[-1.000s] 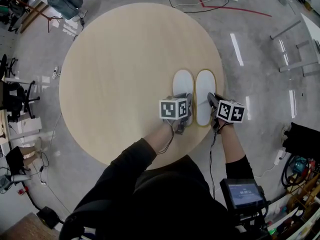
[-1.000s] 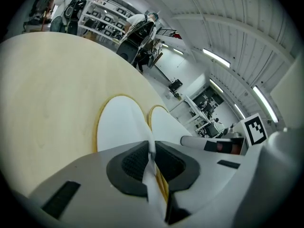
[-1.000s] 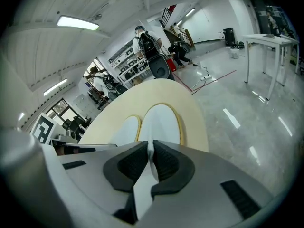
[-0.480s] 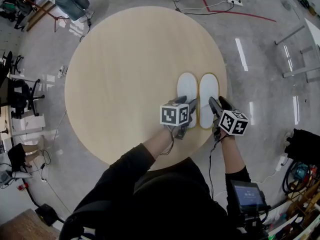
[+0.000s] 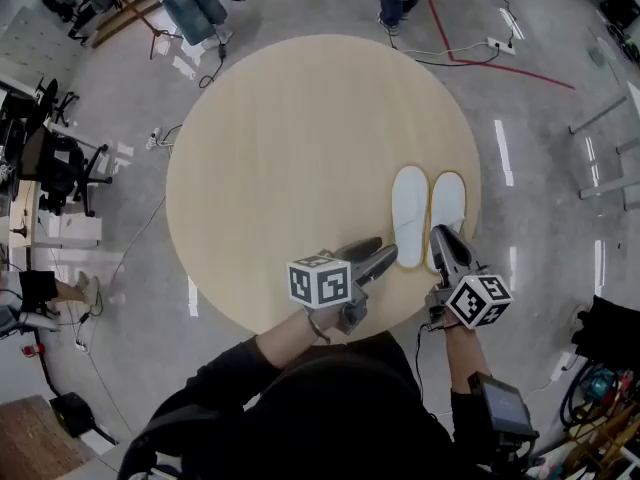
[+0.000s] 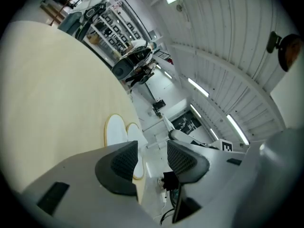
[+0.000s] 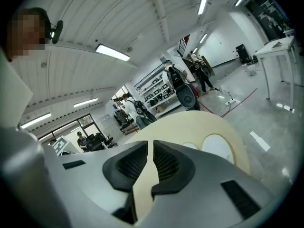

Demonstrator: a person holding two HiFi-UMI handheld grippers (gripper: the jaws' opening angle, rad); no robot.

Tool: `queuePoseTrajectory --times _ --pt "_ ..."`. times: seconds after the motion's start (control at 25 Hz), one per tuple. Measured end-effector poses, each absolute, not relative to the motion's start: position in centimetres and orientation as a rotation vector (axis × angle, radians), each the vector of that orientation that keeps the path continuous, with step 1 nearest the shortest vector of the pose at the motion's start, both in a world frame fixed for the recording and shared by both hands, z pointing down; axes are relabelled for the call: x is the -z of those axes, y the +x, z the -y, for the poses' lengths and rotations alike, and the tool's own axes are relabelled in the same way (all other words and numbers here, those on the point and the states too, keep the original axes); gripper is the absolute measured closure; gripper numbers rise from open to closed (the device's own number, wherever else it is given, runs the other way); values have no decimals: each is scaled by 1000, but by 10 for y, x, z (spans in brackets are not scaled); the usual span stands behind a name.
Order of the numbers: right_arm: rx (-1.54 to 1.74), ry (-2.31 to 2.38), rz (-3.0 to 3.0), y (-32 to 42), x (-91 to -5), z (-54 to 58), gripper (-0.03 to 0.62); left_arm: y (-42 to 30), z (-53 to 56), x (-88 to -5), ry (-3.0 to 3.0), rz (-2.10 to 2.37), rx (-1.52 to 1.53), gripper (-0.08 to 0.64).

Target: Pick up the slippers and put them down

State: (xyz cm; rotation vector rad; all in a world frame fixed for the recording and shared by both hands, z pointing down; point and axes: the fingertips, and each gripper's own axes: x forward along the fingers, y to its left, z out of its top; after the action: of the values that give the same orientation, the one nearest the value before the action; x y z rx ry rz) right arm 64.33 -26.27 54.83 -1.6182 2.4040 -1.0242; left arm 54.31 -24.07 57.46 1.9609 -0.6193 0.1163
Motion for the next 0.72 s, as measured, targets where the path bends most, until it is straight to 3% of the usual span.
queuePoseTrajectory --times 0.16,0.52,0.72 --pt "1006 -1509 -2420 573 -506 237 574 480 209 -527 2082 650 -72 351" --pt "804 -1347 -2622 383 -438 163 575 299 155 -455 2236 864 14 353" --pt "621 -1404 -2743 311 -422 120 575 235 113 -429 2304 902 90 356"
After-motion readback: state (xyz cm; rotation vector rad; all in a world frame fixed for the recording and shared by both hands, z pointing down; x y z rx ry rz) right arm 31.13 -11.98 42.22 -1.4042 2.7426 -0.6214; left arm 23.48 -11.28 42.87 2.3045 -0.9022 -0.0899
